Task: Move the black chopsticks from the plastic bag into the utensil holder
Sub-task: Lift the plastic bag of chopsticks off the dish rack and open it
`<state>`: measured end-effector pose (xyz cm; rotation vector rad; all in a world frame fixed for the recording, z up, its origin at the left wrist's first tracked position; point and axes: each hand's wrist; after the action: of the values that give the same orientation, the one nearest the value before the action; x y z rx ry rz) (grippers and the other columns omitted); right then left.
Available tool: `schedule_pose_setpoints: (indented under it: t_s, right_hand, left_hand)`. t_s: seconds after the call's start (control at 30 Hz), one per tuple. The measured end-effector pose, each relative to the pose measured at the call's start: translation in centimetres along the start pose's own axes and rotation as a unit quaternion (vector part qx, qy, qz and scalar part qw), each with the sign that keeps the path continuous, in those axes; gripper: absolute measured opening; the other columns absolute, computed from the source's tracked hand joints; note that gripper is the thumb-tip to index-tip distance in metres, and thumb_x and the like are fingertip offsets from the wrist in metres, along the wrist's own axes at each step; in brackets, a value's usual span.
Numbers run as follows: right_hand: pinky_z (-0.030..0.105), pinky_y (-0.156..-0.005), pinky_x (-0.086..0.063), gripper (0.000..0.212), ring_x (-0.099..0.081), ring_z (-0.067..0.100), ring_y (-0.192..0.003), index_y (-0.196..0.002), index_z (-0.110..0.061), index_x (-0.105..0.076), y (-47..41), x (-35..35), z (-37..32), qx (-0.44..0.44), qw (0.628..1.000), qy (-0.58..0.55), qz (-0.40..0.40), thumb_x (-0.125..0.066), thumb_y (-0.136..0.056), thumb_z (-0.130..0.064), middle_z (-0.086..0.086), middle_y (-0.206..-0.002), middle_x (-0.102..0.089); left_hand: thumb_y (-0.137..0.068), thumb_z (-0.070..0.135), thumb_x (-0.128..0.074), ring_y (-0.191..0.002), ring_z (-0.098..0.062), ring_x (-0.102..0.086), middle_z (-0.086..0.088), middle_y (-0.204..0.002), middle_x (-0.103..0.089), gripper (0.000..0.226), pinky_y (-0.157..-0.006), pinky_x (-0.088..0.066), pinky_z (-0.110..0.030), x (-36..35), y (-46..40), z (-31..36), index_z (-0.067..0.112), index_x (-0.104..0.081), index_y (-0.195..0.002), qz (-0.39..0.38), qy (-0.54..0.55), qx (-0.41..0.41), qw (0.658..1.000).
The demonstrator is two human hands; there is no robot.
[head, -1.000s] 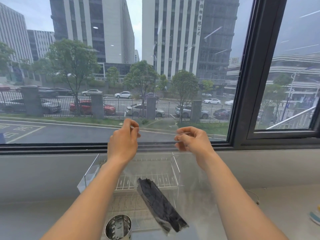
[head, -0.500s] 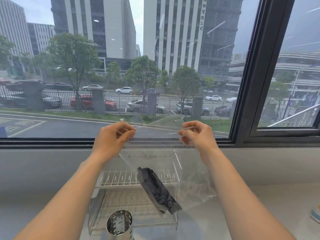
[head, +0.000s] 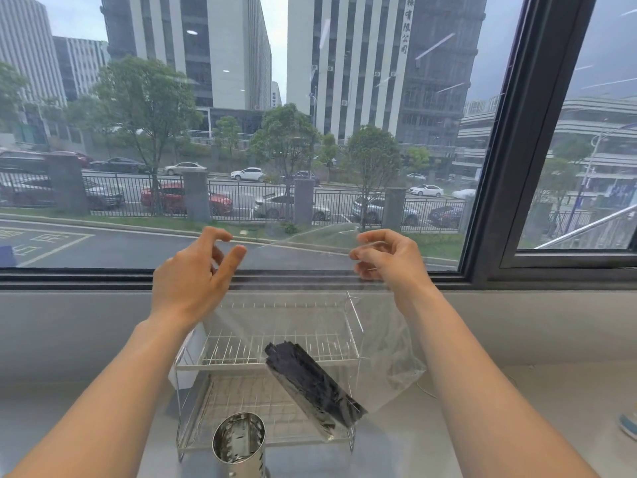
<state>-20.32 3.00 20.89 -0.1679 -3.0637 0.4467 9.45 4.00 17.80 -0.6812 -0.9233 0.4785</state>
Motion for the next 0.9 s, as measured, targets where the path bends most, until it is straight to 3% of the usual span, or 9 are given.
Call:
schedule_pose_setpoints:
  t_s: [0.13,0.23,0.33,0.47,0.57,0.67,0.77,0.83,0.9]
  right_hand:
    - [0.034,-0.065,-0.061,0.021,-0.065,0.023,-0.066,-0.104,-0.007,-0.069,-0.1,-0.8,-0.2,0.006,0.999,0.021,-0.041,-0.068,-0.087,0.006,0.01,-0.082,-0.076]
    - [0.03,-0.063,-0.06,0.02,-0.067,0.023,-0.067,-0.104,-0.007,-0.069,-0.2,-1.5,-0.5,0.013,0.997,0.04,-0.069,-0.069,-0.087,0.004,0.01,-0.083,-0.077]
    - [0.033,-0.067,-0.061,0.023,-0.068,0.021,-0.067,-0.106,-0.007,-0.069,-0.5,-1.6,-0.7,0.015,0.996,0.052,-0.078,-0.073,-0.086,0.003,0.01,-0.082,-0.077]
    - [0.036,-0.075,-0.061,0.024,-0.071,0.019,-0.073,-0.104,-0.013,-0.07,-0.8,-1.1,-0.3,0.02,0.995,0.064,-0.068,-0.077,-0.084,-0.003,0.009,-0.089,-0.077]
    - [0.029,-0.076,-0.058,0.016,-0.07,0.008,-0.085,-0.1,-0.02,-0.071,-0.1,-0.4,0.9,0.084,0.983,0.135,0.091,-0.077,-0.085,-0.016,-0.006,-0.095,-0.074]
    - [0.034,-0.069,-0.055,0.02,-0.062,0.011,-0.066,-0.081,-0.014,-0.065,3.0,0.1,3.2,0.124,0.968,0.076,0.205,-0.069,-0.091,-0.032,-0.003,-0.075,-0.069]
    - [0.032,-0.055,-0.047,0.04,-0.055,0.02,-0.055,-0.072,-0.011,-0.062,7.4,-0.7,8.2,-0.025,0.998,-0.063,0.019,-0.068,-0.09,-0.046,0.012,-0.066,-0.062]
    - [0.03,-0.052,-0.05,0.047,-0.061,0.024,-0.058,-0.079,-0.01,-0.066,9.9,-1.8,12.3,-0.182,0.969,-0.129,-0.108,-0.07,-0.083,-0.057,0.016,-0.073,-0.067]
    - [0.034,-0.057,-0.056,0.064,-0.069,0.028,-0.067,-0.095,-0.004,-0.067,11.4,-2.9,16.0,-0.301,0.927,-0.169,-0.146,-0.074,-0.076,-0.064,0.017,-0.085,-0.073]
  left_hand:
    - [-0.064,0.072,-0.076,-0.117,-0.004,-0.055,0.016,-0.129,-0.056,0.103,-0.099,-0.042,-0.033,-0.1,-1.2,2.9,0.038,-0.032,-0.15,-0.129,0.111,-0.019,0.985]
    - [-0.056,0.056,-0.092,-0.109,-0.005,-0.065,0.015,-0.126,-0.061,0.125,-0.099,-0.048,-0.033,-1.3,-2.1,4.9,0.046,-0.017,-0.155,-0.195,0.131,-0.017,0.972]
    - [-0.061,0.041,-0.095,-0.083,-0.003,-0.074,0.015,-0.102,-0.072,0.094,-0.092,-0.059,-0.038,-2.7,-2.4,5.8,0.042,-0.046,-0.142,-0.217,0.129,-0.007,0.968]
    - [-0.078,0.03,-0.086,-0.076,-0.009,-0.074,0.011,-0.084,-0.076,0.022,-0.081,-0.062,-0.043,-4.6,-2.5,6.7,0.033,-0.072,-0.094,-0.227,0.13,-0.002,0.965]
    - [-0.082,0.031,-0.082,-0.076,-0.011,-0.074,0.012,-0.081,-0.075,0.012,-0.08,-0.062,-0.043,-5.6,-2.6,7.2,0.032,-0.071,-0.082,-0.198,0.131,0.019,0.971]
    - [-0.081,0.034,-0.08,-0.074,-0.014,-0.074,0.012,-0.076,-0.075,0.01,-0.08,-0.062,-0.045,-6.3,-2.9,7.0,0.034,-0.071,-0.078,-0.174,0.15,0.064,0.971]
    - [-0.079,0.032,-0.079,-0.073,-0.016,-0.074,0.011,-0.074,-0.075,0.009,-0.078,-0.062,-0.045,-6.7,-3.3,7.4,0.034,-0.071,-0.076,-0.156,0.176,0.081,0.969]
    - [-0.082,0.027,-0.08,-0.074,-0.018,-0.075,0.007,-0.078,-0.075,0.01,-0.078,-0.063,-0.044,-6.7,-3.4,8.2,0.028,-0.071,-0.077,-0.147,0.19,0.081,0.967]
    - [-0.085,0.025,-0.08,-0.074,-0.02,-0.076,0.003,-0.084,-0.076,0.008,-0.078,-0.064,-0.042,-6.6,-3.5,9.3,0.024,-0.072,-0.082,-0.148,0.211,0.077,0.963]
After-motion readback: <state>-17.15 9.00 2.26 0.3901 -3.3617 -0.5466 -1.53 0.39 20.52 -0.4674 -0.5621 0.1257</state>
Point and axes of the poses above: each hand's wrist, its own y-axis away from the middle knuckle, its own x-axis out of the back of the hand, z = x × y
